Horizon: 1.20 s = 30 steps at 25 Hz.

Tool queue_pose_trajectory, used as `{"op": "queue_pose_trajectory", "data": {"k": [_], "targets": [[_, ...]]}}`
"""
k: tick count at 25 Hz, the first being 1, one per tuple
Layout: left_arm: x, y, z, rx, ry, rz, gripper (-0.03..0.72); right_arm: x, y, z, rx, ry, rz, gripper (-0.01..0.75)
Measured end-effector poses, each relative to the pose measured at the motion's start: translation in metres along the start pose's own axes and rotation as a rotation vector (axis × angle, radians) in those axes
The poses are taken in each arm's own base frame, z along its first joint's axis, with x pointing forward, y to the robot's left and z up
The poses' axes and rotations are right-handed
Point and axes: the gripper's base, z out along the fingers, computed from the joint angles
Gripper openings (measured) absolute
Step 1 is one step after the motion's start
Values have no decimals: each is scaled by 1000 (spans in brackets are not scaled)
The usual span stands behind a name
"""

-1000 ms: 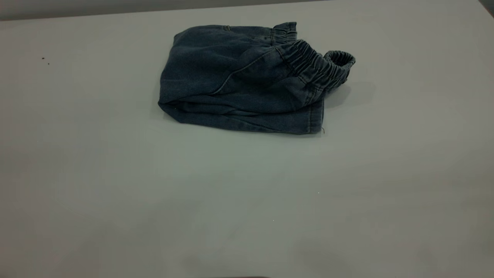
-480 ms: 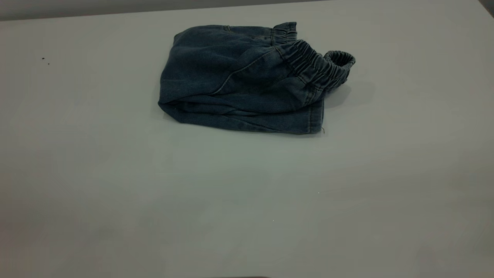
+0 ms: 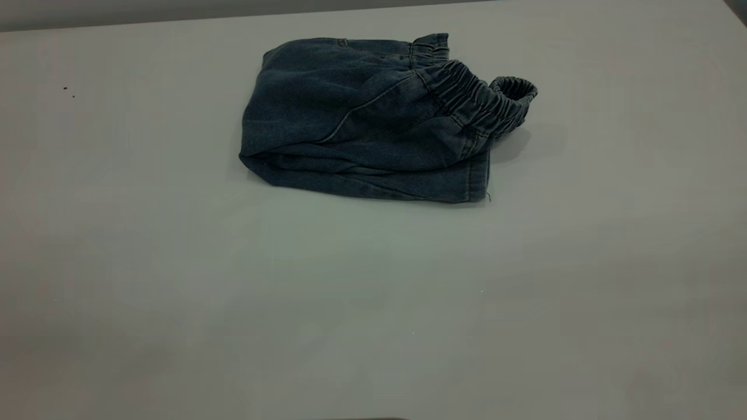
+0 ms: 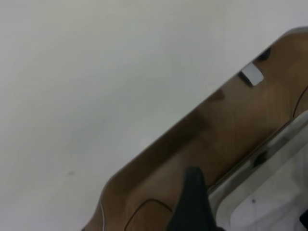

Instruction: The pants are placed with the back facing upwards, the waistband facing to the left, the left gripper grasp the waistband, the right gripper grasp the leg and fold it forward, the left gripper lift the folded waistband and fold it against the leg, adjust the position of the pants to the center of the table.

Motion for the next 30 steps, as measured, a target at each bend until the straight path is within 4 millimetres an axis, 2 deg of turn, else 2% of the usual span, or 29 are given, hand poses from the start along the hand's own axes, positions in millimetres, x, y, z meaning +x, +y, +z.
{"op": "queue_pose_trajectory", "data": {"k": [15, 22, 30], "targets": [[3, 0, -3, -9, -27, -8, 531, 0, 0, 0, 6, -1, 5, 466], [12, 4, -15, -238, -129, -215, 531, -3, 1, 5, 215, -7, 143, 466], [27, -7, -29, -444, -280, -331, 531, -5, 1, 8, 378, -11, 246, 466]]}}
